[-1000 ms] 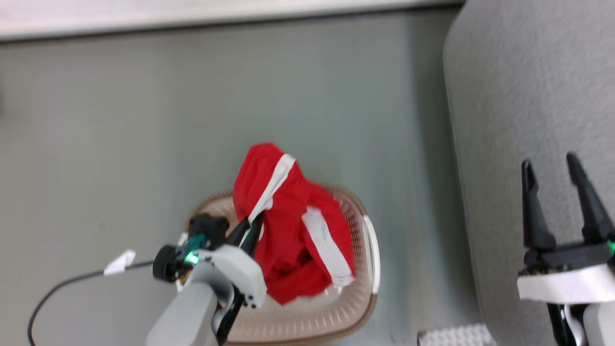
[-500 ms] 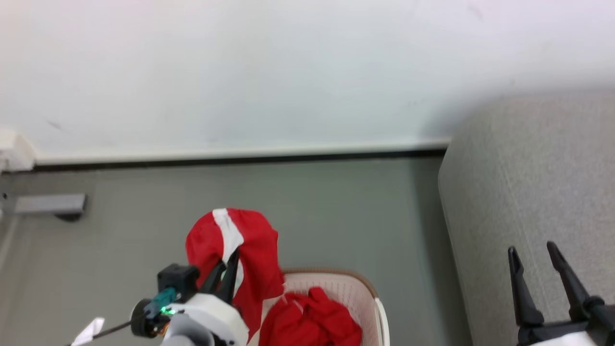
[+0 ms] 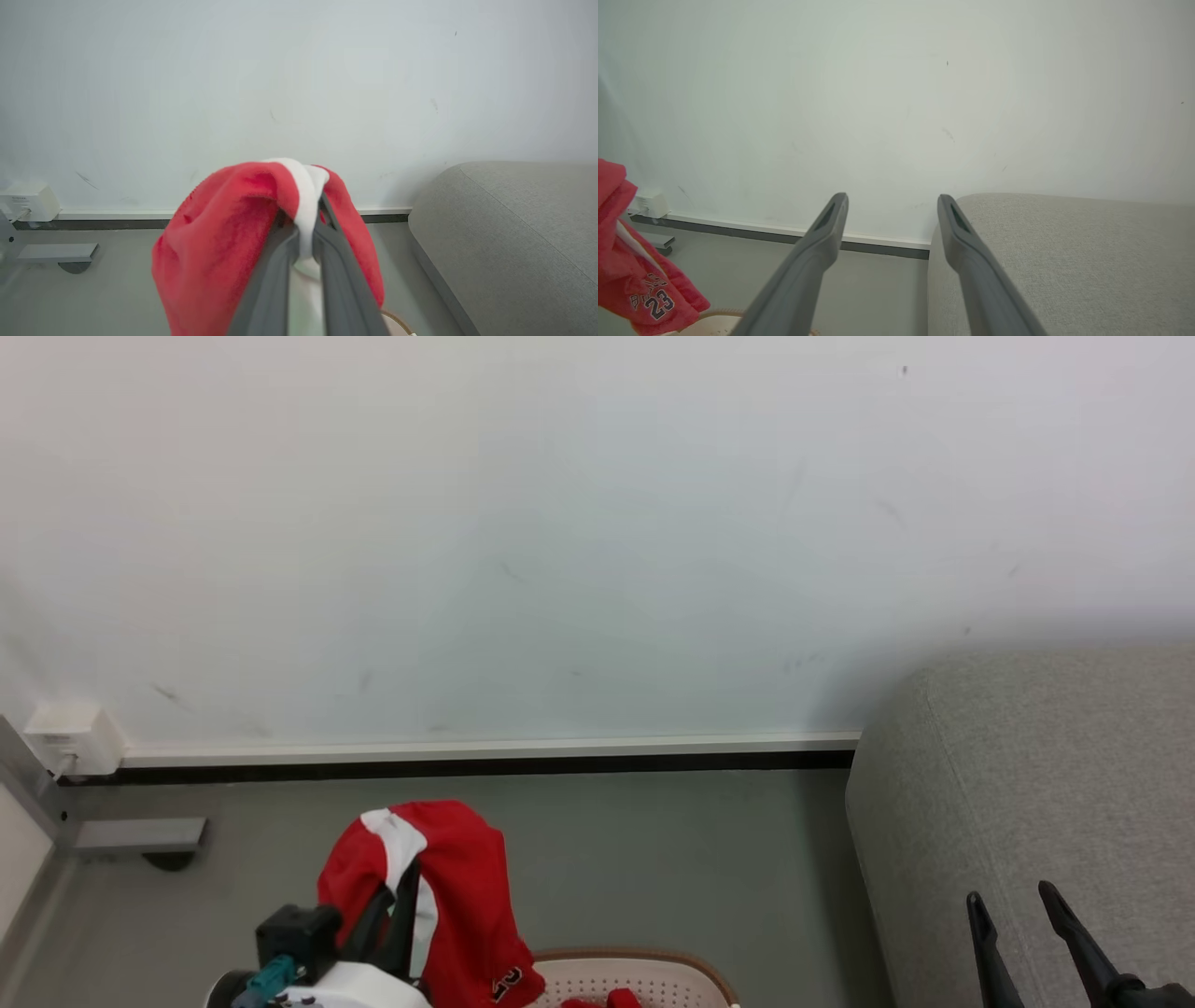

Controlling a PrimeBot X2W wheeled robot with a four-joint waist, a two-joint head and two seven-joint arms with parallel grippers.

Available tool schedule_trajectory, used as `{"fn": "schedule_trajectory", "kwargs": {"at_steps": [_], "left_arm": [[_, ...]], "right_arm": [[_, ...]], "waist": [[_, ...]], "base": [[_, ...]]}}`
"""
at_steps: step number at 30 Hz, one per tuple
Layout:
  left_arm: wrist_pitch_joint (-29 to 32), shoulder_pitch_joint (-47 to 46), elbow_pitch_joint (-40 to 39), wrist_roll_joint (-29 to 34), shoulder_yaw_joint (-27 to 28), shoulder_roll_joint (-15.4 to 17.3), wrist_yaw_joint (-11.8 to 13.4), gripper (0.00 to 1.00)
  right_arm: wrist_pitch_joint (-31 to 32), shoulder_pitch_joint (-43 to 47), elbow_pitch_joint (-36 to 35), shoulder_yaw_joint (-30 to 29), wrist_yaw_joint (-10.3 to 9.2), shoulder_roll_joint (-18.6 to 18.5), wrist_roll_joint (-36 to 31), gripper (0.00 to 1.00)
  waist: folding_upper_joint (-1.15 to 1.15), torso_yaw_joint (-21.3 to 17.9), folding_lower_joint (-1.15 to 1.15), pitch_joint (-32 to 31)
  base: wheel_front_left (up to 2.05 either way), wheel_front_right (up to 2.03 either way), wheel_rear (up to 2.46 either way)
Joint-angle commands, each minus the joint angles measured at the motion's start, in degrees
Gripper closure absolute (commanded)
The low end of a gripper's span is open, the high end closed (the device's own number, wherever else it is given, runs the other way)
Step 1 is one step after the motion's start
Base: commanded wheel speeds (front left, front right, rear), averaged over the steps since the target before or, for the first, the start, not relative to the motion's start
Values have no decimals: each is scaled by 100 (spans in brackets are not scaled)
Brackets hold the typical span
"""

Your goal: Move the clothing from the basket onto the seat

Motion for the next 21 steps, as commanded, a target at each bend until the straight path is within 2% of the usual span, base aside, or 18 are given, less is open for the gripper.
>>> {"fn": "schedule_trajectory", "kwargs": {"at_steps": [1, 21], "left_arm": [[-3, 104, -24, -3, 46, 45, 17, 100], [-3, 113, -84, 18, 96, 132, -4, 100]], "right_arm": [[5, 73, 22, 28, 15, -3, -34, 0], [5, 1, 111, 150, 15, 15, 53, 0]], "waist": [[0, 4, 2, -50], [0, 3, 2, 41]], "base": [[0, 0, 0], [0, 0, 0]]}}
